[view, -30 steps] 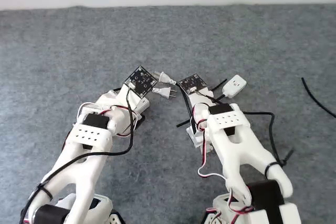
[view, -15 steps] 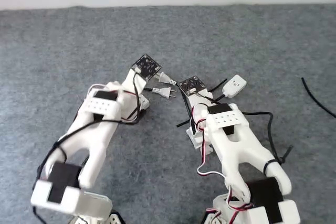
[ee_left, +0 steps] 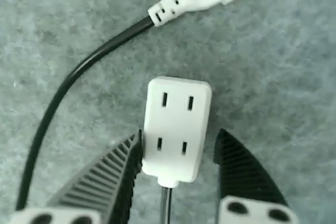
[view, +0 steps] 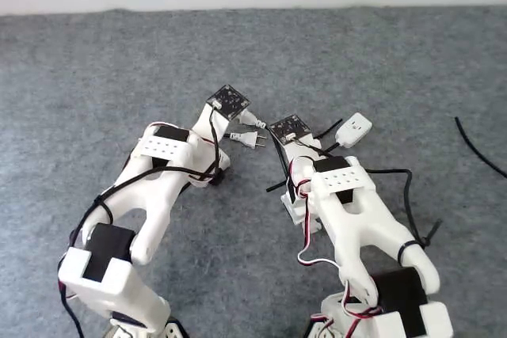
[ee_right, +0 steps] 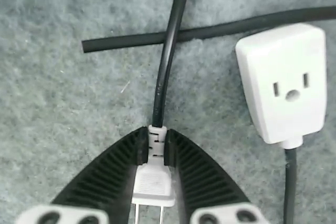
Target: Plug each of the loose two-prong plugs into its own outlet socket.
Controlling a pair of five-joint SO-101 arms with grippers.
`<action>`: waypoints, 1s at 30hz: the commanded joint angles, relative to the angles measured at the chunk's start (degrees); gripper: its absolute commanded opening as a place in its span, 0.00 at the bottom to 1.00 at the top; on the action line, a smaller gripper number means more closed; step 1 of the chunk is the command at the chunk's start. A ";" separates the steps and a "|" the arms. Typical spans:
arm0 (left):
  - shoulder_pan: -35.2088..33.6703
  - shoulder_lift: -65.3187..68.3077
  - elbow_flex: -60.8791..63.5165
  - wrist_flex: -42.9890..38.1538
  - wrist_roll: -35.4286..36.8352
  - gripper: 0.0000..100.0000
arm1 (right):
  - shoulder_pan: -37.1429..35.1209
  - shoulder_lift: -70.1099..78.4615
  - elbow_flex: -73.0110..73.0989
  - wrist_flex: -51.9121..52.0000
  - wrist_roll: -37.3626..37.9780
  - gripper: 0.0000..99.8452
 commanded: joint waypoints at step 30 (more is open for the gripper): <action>17.49 -0.26 0.48 10.37 54.95 0.29 | -0.22 -0.13 -2.90 -1.01 -0.53 0.01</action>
